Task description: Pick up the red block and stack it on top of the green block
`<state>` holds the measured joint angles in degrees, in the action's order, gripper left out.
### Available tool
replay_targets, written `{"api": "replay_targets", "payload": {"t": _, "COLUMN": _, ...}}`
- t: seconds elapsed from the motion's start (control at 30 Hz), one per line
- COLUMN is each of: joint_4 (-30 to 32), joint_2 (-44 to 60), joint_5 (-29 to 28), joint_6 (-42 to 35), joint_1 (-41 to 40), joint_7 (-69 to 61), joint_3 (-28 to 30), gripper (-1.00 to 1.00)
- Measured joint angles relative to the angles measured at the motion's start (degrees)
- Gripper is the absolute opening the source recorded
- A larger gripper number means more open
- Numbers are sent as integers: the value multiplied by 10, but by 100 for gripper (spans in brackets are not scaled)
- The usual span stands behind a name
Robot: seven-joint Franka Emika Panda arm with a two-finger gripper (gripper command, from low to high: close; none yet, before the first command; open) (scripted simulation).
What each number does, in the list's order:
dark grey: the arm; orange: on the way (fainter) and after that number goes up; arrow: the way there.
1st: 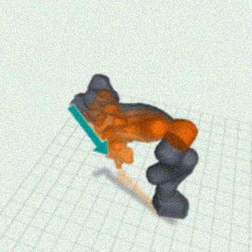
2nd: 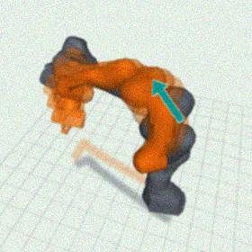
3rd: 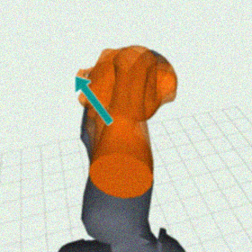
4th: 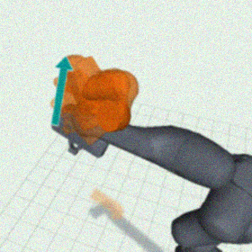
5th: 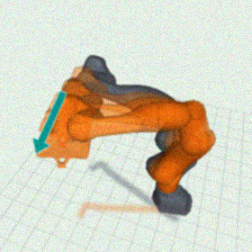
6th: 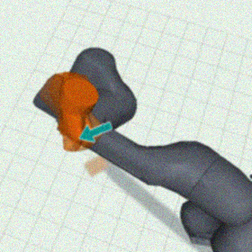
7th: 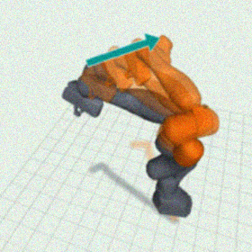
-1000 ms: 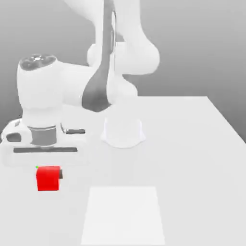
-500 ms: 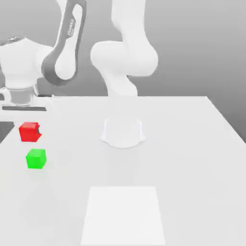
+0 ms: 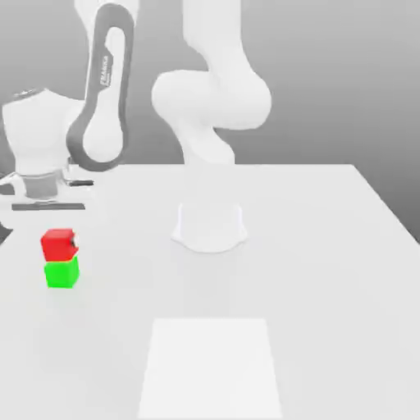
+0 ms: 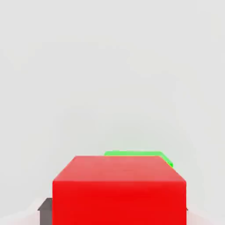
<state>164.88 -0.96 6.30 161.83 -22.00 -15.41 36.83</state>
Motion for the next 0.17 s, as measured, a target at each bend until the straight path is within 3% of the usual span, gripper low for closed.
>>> {"api": "replay_targets", "payload": {"t": 0.17, "joint_4": -2, "joint_2": 26, "joint_5": 41, "joint_6": 20, "joint_1": 5, "joint_7": -29, "joint_3": -5, "gripper": -100}}
